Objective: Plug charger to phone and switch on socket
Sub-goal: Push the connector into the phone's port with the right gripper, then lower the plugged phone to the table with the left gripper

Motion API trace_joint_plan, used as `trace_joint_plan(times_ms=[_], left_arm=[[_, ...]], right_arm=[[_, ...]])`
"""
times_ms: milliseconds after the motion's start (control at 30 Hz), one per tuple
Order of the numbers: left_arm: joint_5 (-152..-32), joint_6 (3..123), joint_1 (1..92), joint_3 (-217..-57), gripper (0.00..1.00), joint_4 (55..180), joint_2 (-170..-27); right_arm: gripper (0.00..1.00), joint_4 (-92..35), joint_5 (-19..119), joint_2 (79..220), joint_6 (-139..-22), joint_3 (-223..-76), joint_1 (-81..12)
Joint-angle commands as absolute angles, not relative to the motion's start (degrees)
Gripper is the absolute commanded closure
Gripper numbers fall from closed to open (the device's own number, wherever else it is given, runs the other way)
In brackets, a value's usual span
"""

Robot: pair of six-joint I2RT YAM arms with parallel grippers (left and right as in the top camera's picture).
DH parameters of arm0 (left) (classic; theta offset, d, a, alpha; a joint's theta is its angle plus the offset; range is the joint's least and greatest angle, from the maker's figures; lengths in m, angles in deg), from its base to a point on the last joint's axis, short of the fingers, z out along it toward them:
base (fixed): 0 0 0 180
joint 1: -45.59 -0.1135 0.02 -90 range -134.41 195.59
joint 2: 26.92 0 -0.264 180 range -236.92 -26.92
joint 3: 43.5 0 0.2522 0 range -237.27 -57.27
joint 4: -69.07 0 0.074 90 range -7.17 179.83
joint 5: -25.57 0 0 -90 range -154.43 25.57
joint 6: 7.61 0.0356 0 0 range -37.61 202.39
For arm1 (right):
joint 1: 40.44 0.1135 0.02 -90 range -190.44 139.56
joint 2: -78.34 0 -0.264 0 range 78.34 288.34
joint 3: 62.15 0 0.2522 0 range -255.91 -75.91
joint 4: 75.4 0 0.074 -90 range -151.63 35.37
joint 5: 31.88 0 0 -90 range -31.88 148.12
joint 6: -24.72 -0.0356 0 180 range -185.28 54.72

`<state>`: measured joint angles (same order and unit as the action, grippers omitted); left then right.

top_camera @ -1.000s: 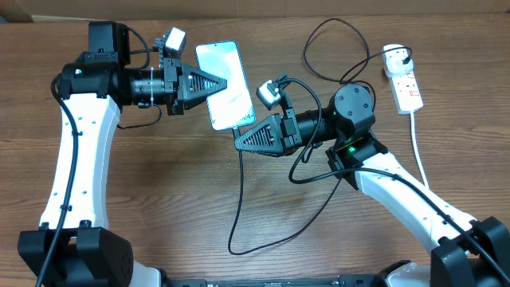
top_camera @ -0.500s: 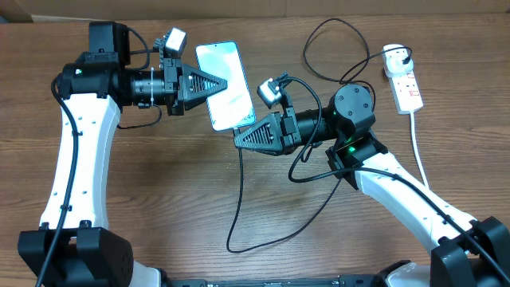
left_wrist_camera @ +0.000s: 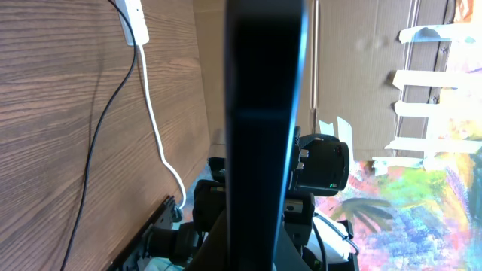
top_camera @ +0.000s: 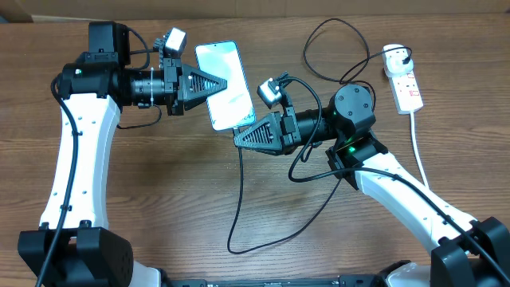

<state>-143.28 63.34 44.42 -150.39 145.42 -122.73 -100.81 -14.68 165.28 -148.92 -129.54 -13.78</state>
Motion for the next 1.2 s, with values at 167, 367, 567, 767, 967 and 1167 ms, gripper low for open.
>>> trace_joint_plan(times_ms=[167,367,567,767,967,1167], left_arm=[[-147.9,64.8,45.3,-151.1,0.96,146.3,-122.1],[-147.8,64.8,45.3,-151.1,0.96,146.2,-122.1],[-142.6,64.3,44.8,-151.1,0.96,145.8,-122.1],[-135.9,63.9,42.6,-151.1,0.96,145.6,-122.1],[-128.0,63.9,42.1,-151.1,0.96,145.5,-122.1],[-121.3,63.9,42.1,-151.1,0.96,145.5,-122.9]], right_arm=[[0.96,-101.0,-6.0,164.3,-149.2,-130.7,-14.9],[0.68,-101.0,-6.6,164.3,-149.3,-130.7,-14.9],[0.43,-101.0,-7.6,164.3,-149.3,-130.7,-14.9],[0.15,-101.0,-8.2,164.3,-149.2,-130.7,-14.9],[0.00,-89.9,-7.4,164.3,-140.5,-130.7,-14.9],[0.00,-72.0,-1.0,164.3,-126.2,-130.7,-15.0]])
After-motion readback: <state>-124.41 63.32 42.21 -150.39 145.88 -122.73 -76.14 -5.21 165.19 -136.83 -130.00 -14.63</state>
